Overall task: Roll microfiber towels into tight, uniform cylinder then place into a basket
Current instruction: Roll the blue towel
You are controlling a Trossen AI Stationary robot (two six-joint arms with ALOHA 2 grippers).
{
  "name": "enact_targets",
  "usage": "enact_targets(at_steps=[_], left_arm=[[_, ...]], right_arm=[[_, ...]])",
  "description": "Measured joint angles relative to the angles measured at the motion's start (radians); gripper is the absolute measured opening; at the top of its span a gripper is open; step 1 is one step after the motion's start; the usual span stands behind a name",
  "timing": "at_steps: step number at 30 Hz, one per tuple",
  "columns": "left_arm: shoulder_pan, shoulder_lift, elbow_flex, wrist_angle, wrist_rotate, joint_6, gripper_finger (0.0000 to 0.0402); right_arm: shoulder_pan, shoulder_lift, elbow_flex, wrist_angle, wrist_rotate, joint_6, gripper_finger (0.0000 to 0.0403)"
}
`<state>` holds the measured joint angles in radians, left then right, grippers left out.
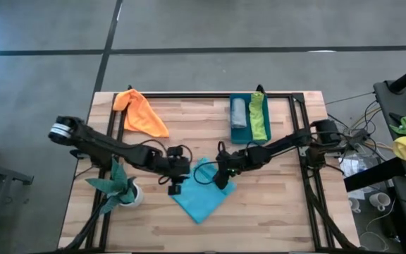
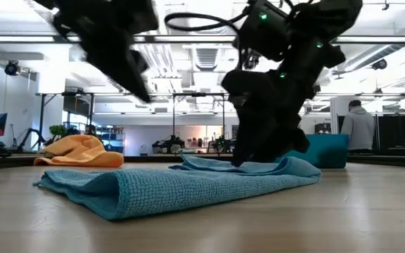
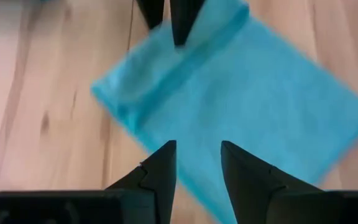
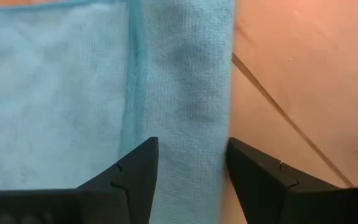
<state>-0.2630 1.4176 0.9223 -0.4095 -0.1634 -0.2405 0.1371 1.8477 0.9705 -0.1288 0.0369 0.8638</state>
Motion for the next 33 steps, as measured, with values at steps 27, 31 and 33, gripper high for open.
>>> enact_targets(at_steps=[27,31,33], left_arm=[[-0.092,-0.001,-0.158,0.341,-0.078,-0.225,0.0111],[-0.106,0.118,-0.148,0.472,-0.046,-0.226,0.0111],[-0.108,0.179,-0.134,0.515,-0.042,-0.227,0.0111]], right_arm=[[-0.043,0.040,0.267,-0.533,0.094,-0.155,0.0010],[-0.064,0.039,0.331,-0.723,0.198,-0.213,0.0009],[-0.066,0.038,0.346,-0.737,0.222,-0.231,0.0009]])
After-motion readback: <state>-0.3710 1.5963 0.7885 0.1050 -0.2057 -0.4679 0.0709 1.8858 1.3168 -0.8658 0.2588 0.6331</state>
